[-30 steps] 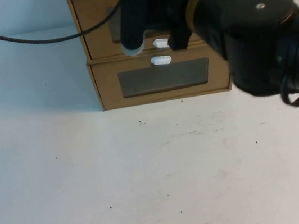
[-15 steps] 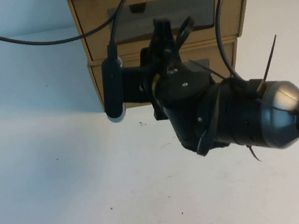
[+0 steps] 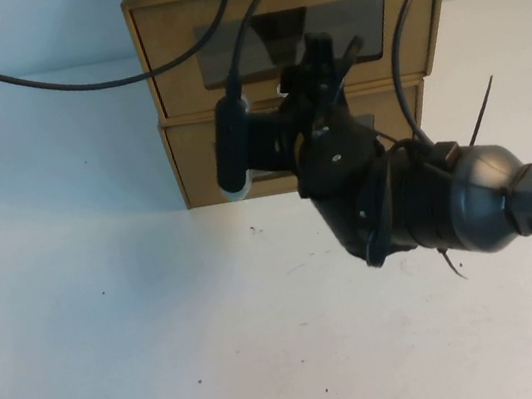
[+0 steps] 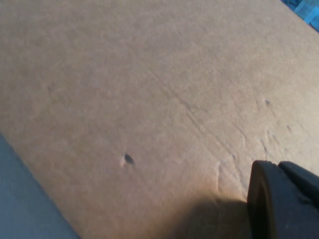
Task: Open the shoe box
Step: 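Pull the top drawer of the cardboard box fully open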
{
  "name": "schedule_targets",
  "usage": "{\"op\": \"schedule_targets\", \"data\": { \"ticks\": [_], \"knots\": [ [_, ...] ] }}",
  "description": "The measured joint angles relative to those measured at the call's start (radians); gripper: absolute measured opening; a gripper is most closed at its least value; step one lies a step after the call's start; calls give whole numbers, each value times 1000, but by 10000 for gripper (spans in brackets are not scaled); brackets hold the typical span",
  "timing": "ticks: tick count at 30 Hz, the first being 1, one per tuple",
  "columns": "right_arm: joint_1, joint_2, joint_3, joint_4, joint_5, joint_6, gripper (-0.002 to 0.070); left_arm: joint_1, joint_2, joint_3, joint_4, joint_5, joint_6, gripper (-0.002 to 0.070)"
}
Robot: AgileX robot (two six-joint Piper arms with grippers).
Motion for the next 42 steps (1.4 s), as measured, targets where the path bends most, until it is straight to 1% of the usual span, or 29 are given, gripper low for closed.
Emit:
{"op": "schedule_targets", "data": {
  "ticks": [4, 10, 22, 33, 39, 42],
  "knots": [
    [-26, 2, 0, -2, -36, 40, 344, 0, 0, 0, 0, 0, 0, -6],
    [-28, 2, 0, -6, -96, 52, 340, 0, 2, 0, -1, 0, -1, -6],
    [-57, 20, 0, -11, -102, 52, 330, 2, 8, -1, -13, 4, -1, -6],
    [-57, 20, -29, -11, -102, 52, 330, 2, 8, -1, -19, 6, -1, -6],
    [-78, 26, -50, -17, -180, 52, 329, 2, 8, -1, -19, 6, -1, -6],
    [-96, 43, -53, -17, -184, 49, 329, 2, 8, -1, -19, 6, -1, -6]
  ]
}}
